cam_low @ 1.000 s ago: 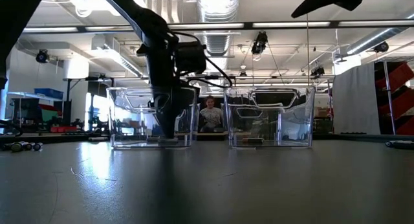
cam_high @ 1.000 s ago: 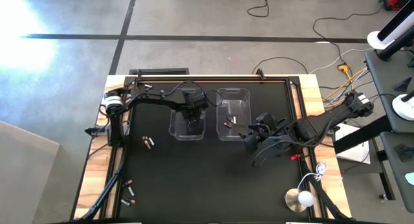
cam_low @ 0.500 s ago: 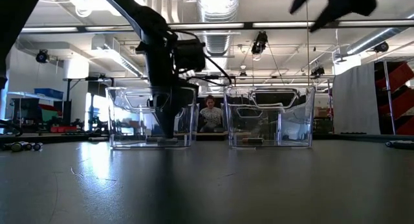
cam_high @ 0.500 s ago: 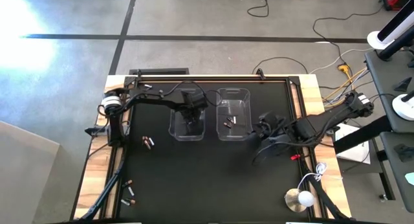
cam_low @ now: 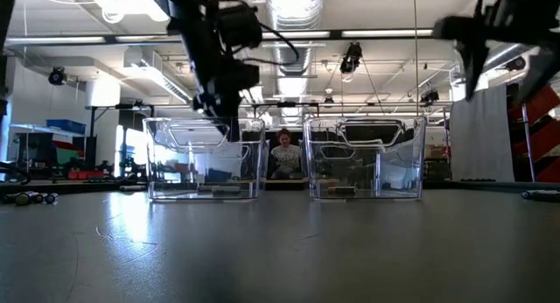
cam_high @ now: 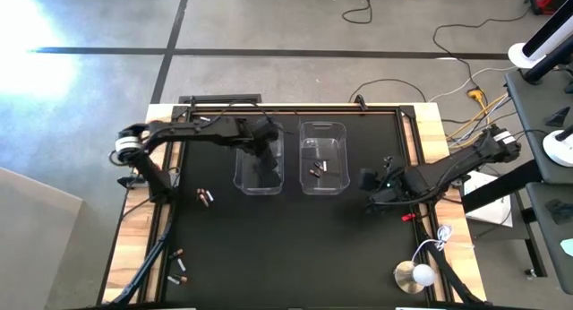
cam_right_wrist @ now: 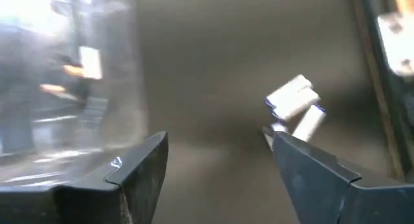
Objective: Sort batteries
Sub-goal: Put the white battery into the left transparent bin
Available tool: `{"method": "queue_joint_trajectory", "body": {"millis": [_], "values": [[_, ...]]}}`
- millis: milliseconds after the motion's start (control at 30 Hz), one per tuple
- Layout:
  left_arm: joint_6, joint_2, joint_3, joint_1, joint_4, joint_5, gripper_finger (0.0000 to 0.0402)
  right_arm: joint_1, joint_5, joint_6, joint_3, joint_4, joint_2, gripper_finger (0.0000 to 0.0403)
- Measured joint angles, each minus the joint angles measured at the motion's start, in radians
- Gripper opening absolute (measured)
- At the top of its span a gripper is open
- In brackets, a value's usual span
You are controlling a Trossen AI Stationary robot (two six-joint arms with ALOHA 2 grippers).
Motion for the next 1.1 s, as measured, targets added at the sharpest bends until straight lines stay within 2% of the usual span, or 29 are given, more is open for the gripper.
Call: {"method": "queue_joint_trajectory", "body": {"millis": [133, 267, 400, 567, 700, 867, 1100], "values": [[-0.029, -0.123, -0.025, 0.000, 0.074, -0.002, 0.0135, -0.007, -0.142, -0.002, -0.087, 0.107, 0.021, 0.0255], [-0.020, -0.234, -0.031, 0.001, 0.097, -0.013, 0.0166, -0.012, -0.211, 0.009, -0.150, 0.183, 0.020, 0.0244], [-0.005, -0.333, -0.032, 0.001, 0.098, -0.028, 0.0186, -0.059, -0.215, 0.038, -0.172, 0.170, 0.016, 0.0231], [0.009, -0.421, -0.032, 0.001, 0.099, -0.059, 0.0192, -0.198, -0.214, 0.005, -0.212, 0.204, 0.013, 0.0216], [0.091, -0.469, -0.043, 0.001, 0.087, -0.088, 0.0192, -0.299, -0.213, -0.033, -0.252, 0.244, 0.017, 0.0206], [0.103, -0.528, -0.111, 0.001, 0.085, -0.109, 0.0192, -0.380, -0.214, -0.013, -0.301, 0.258, 0.018, 0.0199], [0.102, -0.600, -0.237, 0.001, 0.110, -0.109, 0.0192, -0.415, -0.214, 0.032, -0.321, 0.300, 0.018, 0.0198]]}}
